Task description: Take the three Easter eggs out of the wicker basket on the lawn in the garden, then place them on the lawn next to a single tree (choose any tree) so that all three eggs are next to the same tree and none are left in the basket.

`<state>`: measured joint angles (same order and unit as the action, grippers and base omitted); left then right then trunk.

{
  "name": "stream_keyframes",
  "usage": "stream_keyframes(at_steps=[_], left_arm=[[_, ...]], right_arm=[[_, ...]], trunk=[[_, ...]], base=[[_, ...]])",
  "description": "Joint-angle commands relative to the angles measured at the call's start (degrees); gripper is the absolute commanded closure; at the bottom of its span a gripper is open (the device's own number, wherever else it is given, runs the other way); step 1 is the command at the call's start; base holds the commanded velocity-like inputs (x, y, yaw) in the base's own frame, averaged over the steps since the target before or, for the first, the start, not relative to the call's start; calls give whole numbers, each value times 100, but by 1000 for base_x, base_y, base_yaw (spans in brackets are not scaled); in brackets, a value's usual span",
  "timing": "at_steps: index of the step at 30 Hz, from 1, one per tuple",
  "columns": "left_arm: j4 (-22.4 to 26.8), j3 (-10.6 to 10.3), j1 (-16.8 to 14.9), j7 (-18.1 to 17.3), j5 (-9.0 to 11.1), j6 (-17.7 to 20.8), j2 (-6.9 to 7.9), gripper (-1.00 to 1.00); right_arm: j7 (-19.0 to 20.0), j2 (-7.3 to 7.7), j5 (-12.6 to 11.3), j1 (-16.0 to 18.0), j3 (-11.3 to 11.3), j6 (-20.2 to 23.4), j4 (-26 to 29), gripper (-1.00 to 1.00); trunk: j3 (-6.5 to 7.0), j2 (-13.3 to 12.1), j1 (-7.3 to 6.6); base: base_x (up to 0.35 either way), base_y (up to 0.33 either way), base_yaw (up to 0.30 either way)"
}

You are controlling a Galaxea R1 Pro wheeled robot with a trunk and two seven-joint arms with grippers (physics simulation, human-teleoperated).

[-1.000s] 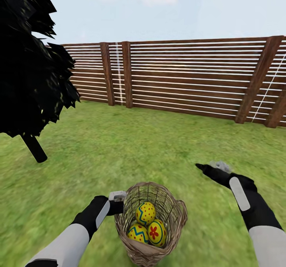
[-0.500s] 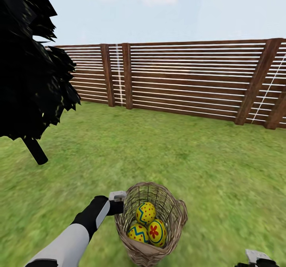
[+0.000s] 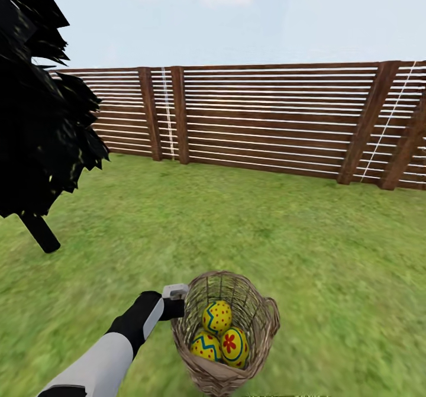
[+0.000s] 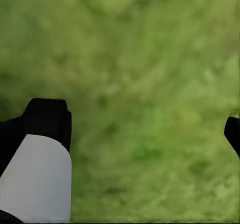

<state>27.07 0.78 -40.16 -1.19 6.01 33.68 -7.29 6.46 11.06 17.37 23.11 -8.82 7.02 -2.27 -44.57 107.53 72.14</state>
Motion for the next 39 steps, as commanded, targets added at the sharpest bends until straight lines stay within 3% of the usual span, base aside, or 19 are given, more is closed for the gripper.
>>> stream_keyframes(at_steps=[1,6,9,29,39], left_arm=[[13,10,0,14,84,33,0,100],[11,10,0,14,84,33,0,100],[14,10,0,14,84,33,1,100],[17,10,0,14,84,33,3,100],[26,10,0,14,84,33,1,100]], right_arm=[[14,2,56,8,-49,12,-23,-100],[27,-6,79,-20,-50,12,-36,-100],[1,-179,118,-147,-49,4,-34,-100],[6,-183,110,-393,-39,-24,-31,-100],[9,-183,118,-439,-41,-61,-27,-100]], trunk=[[11,-39,-23],[90,-240,-133],[136,-360,-199],[318,-1162,-638],[280,-1162,-638]], base=[[0,0,-294],[0,0,-281],[0,0,-48],[0,0,-112],[0,0,-267]])
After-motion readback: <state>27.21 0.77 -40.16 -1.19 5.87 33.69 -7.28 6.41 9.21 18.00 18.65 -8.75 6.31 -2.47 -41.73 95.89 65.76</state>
